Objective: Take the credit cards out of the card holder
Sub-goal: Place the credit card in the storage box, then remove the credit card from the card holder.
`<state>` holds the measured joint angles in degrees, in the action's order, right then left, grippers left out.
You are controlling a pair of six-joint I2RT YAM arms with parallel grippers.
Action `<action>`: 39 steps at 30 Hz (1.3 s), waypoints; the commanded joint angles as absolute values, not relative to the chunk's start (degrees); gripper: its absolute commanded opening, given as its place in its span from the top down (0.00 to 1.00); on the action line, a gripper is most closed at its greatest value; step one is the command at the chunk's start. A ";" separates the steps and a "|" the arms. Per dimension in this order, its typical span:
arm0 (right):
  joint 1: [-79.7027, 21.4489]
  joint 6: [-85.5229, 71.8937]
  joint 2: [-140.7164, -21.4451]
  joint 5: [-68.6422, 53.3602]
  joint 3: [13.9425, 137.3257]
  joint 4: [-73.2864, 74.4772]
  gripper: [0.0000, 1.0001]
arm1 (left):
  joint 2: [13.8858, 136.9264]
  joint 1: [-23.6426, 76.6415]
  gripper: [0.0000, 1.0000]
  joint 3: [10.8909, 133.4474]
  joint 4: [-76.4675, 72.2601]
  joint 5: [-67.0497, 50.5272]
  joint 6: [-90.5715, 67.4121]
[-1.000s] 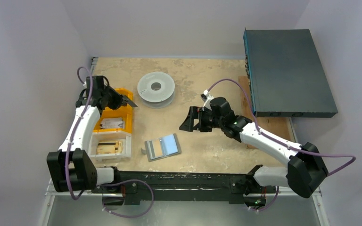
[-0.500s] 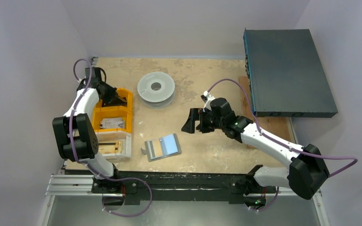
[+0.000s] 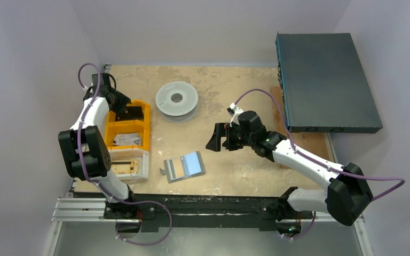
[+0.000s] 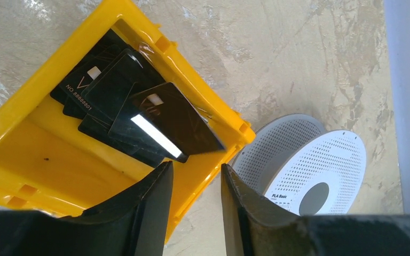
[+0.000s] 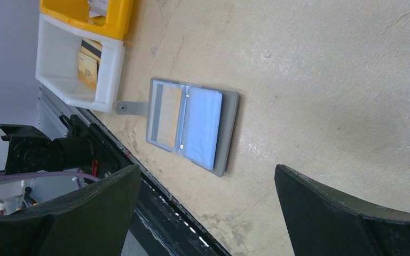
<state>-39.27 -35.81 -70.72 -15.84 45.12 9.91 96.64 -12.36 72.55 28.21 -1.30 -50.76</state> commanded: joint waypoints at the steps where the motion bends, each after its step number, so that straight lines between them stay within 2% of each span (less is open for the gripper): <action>1: -39.32 -33.99 -70.51 -13.86 46.97 10.17 0.01 | 93.15 -12.66 0.59 74.89 28.80 -2.15 -48.11; 6: -39.30 -33.69 -71.50 -11.02 47.61 11.03 0.01 | 88.68 -12.59 0.53 73.80 30.50 -4.42 -46.03; 15: -40.20 -34.73 -74.44 -8.64 48.65 11.46 0.01 | 76.88 -8.56 0.49 63.52 32.59 -10.84 -42.02; 23: -49.92 -36.94 -79.51 -0.55 52.98 12.67 0.02 | 68.97 0.89 0.48 53.09 33.20 -21.15 -39.42; 28: -56.34 -39.35 -85.89 3.85 57.68 13.10 0.09 | 63.86 3.51 0.48 47.26 34.59 -21.98 -38.90; 31: -59.53 -40.18 -90.31 6.41 61.52 14.33 0.17 | 60.75 3.52 0.47 45.18 37.24 -20.34 -38.35; 39: -66.95 -41.89 -103.79 12.51 73.34 20.98 0.28 | 55.00 1.12 0.47 46.38 43.69 -18.68 -34.46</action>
<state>-64.34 -40.27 -99.85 7.16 67.75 16.84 57.95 3.16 45.10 40.95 -18.87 -37.74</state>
